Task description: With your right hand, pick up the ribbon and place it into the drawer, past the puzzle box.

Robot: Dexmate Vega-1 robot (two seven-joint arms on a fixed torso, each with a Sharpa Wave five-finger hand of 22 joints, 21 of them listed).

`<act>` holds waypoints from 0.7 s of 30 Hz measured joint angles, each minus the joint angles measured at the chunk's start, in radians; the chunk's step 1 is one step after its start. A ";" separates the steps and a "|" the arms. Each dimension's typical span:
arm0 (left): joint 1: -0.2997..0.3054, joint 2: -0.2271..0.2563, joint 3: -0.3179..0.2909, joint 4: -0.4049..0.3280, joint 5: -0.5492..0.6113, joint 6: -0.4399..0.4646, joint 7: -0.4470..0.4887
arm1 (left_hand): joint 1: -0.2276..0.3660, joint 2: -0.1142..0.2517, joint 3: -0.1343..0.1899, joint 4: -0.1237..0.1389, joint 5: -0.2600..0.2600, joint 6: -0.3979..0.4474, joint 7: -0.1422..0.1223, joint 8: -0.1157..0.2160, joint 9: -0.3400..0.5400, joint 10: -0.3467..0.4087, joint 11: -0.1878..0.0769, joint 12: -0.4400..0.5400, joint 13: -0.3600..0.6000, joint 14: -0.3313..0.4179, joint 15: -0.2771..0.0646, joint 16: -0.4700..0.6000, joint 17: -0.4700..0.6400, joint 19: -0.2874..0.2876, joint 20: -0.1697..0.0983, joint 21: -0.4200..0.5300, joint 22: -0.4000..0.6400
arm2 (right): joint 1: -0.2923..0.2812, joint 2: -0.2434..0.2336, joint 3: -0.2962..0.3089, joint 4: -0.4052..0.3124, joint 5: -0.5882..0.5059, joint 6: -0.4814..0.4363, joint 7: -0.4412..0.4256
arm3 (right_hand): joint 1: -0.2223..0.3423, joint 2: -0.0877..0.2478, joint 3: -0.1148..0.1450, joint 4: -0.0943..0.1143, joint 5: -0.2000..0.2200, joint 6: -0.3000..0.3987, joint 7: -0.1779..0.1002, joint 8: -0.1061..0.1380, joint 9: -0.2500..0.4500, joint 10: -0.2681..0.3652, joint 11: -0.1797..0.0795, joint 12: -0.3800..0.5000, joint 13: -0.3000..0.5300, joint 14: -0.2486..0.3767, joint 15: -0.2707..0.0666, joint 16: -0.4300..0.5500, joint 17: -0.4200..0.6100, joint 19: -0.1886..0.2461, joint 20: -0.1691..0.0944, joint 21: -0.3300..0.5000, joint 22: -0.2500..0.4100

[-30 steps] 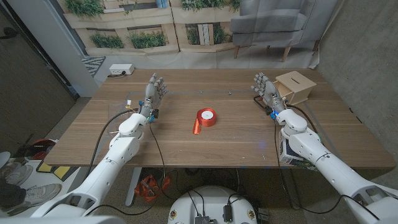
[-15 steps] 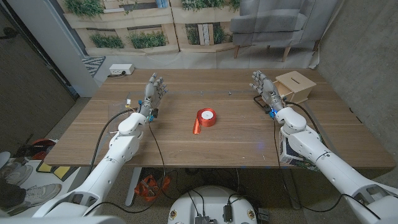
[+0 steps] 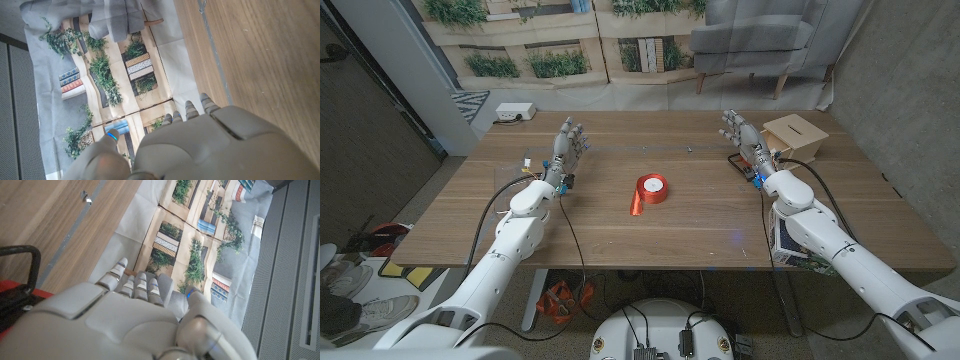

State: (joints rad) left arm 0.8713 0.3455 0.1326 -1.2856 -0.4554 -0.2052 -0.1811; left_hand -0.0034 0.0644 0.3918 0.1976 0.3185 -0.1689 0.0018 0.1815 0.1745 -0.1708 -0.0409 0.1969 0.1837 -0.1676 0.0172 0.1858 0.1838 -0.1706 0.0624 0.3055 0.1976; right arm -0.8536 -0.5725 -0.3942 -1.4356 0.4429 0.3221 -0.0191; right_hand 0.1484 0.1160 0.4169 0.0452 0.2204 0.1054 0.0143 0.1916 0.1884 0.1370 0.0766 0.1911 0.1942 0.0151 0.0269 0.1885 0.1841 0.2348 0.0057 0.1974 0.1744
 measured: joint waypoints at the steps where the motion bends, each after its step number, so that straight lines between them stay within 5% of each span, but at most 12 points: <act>1: 0.000 0.000 0.000 0.000 0.001 0.001 0.000 | 0.000 0.000 0.000 0.000 0.000 0.000 0.000 0.000 0.000 0.000 0.000 0.000 0.000 0.000 0.000 0.000 0.000 0.000 0.000 0.000 0.000 | 0.000 -0.004 -0.002 -0.004 -0.002 0.000 0.000 | 0.000 0.000 0.000 0.000 0.000 0.000 0.000 0.000 0.000 0.000 0.000 0.000 0.000 0.000 0.000 0.000 0.000 0.000 0.000 0.000 0.000; 7: 0.001 -0.001 -0.001 -0.006 0.006 0.006 0.000 | 0.000 0.000 0.000 0.000 0.000 0.000 0.000 0.000 0.000 0.000 0.000 0.000 0.000 0.000 0.000 0.000 0.000 -0.003 0.003 0.000 0.000 | -0.002 -0.018 -0.008 -0.019 -0.041 0.007 -0.011 | 0.000 0.000 0.004 -0.004 0.000 0.003 -0.003 0.000 0.000 0.009 -0.028 0.001 0.000 0.004 -0.004 0.000 0.000 0.005 0.005 0.000 0.000; 21: 0.004 -0.002 -0.001 -0.014 0.010 0.014 0.000 | 0.000 0.000 0.000 0.000 0.000 0.000 0.000 0.000 0.000 0.000 0.008 0.000 0.000 0.000 0.000 0.000 0.000 -0.004 0.004 0.000 0.000 | -0.011 -0.054 -0.020 -0.062 -0.124 0.015 -0.035 | 0.012 -0.004 0.004 -0.012 0.000 0.004 -0.004 0.000 0.000 0.007 -0.028 0.008 0.000 0.009 -0.009 0.000 0.000 0.014 0.007 0.000 0.000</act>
State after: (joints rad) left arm 0.8748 0.3439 0.1315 -1.3000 -0.4451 -0.1910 -0.1810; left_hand -0.0034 0.0644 0.3918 0.1976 0.3184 -0.1688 0.0018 0.1815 0.1744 -0.1710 -0.0333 0.1969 0.1836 -0.1676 0.0173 0.1858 0.1837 -0.1742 0.0662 0.3055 0.1975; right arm -0.8643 -0.6264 -0.4145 -1.4979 0.3190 0.3376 -0.0542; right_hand 0.1603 0.1120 0.4209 0.0328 0.2204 0.1092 0.0105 0.1916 0.1883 0.1436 0.0482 0.1991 0.1942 0.0244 0.0177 0.1884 0.1840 0.2491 0.0128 0.1974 0.1743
